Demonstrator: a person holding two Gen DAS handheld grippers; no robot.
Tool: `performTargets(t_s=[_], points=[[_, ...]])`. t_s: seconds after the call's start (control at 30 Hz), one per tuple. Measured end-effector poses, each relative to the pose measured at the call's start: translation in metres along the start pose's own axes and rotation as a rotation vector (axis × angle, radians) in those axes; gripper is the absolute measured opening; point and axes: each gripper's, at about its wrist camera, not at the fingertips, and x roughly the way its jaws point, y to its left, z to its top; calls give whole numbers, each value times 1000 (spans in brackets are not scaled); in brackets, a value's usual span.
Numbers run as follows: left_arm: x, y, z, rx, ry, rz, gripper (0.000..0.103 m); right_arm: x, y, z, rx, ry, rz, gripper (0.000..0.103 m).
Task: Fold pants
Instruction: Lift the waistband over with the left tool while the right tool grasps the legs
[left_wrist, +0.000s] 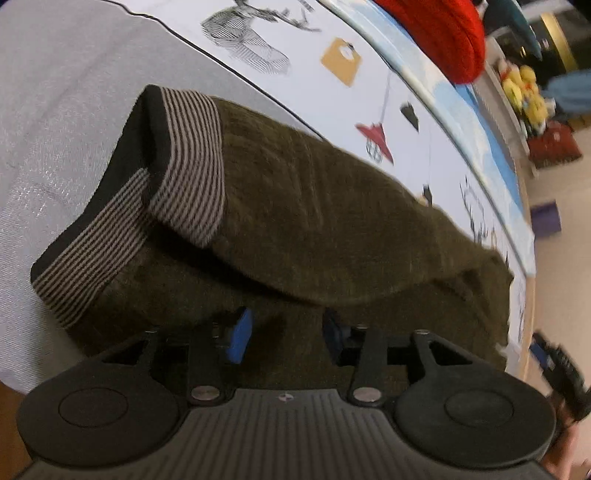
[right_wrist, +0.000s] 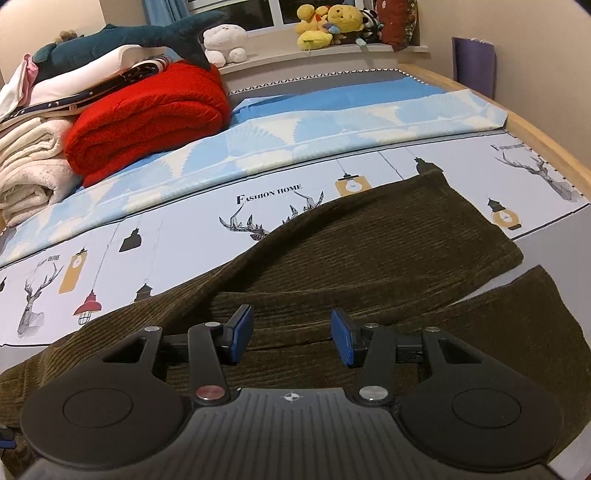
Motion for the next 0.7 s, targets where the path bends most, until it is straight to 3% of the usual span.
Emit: performTargets(t_s=[0.1,0.2,0.27,0.3,0.33,0.5,0.7], points=[[-1,5,12,-82,-54,-25,72,4,-2,3,28,-3,0,49],[-5,10,22,-155,-111,-13,75,9,-7,6,86,-7,25,49],[-8,10,28,-172,-140,-18,60,13,-9,10,139,-12,47,49],[-10,9,31,-162,-164,6,28,17,-10,12,168,-14,57,49],[-11,7,33,-138,-188,40,15,21,-11,14,189,-17,63,49],[-21,-12,38,-17,-286,130,13,53,-7,24,270,-17,82,49],[-12,-14,41,11,-261,153,13,106,3,33,324,33,90,49]])
